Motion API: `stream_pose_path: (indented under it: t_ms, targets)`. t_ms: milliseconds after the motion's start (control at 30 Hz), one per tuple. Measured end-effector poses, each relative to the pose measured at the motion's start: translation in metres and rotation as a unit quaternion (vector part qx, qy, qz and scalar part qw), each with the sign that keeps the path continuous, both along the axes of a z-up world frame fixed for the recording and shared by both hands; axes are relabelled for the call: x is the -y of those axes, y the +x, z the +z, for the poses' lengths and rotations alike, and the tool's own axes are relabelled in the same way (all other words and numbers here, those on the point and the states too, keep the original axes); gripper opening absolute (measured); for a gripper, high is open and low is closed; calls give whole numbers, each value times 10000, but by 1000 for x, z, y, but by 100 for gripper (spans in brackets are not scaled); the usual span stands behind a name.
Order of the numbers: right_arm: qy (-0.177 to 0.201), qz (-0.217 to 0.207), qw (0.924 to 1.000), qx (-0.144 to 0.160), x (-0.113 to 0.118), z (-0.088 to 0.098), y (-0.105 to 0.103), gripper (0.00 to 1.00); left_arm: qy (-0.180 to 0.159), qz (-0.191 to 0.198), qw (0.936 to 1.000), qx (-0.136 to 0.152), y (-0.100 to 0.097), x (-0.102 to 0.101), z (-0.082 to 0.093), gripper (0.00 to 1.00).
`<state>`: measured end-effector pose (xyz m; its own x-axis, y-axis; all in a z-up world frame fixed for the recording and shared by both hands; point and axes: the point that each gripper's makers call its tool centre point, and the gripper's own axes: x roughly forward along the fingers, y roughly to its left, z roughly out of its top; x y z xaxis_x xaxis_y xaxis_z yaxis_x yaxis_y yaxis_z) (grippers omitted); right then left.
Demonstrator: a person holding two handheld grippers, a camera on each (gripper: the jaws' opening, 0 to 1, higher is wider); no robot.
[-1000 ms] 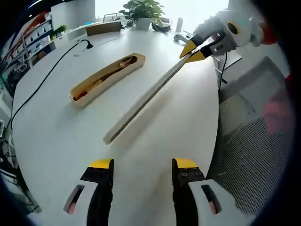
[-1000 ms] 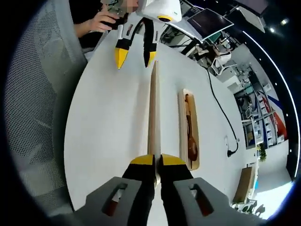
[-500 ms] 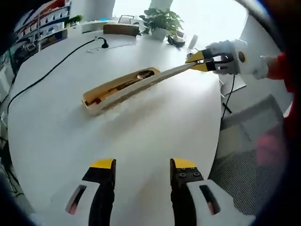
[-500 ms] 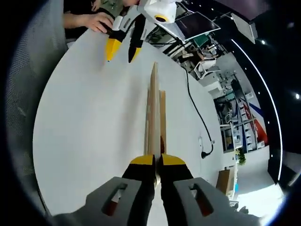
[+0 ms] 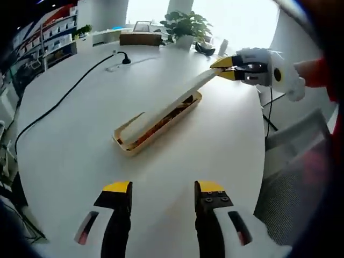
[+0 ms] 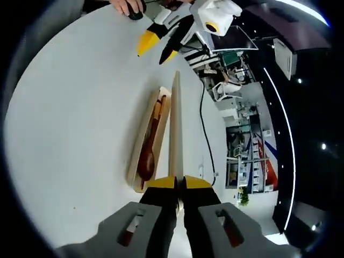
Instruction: Arrange the utensils inside the cutlery case until each visible utensil rests in its matching compartment.
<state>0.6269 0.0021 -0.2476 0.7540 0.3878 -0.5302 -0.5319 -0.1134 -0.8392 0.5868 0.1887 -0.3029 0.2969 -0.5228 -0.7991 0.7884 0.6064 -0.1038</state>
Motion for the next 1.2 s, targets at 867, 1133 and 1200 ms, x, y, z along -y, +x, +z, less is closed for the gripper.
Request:
stream_pose_path:
  t_ms: [867,1133,1200]
  targets:
    - [-525,416,9950,738,-6,-29,3,0,865,-775,9774,1765,32,37,-12,57]
    - [-656,543,9938,710,-2,-52,-10,2,1520,-1318,9530,2264,35,46,-30,41]
    - [-638,554,9943,646,-2,-57,-13,4,1483,-1325,9548,2208,31,50,-33,42]
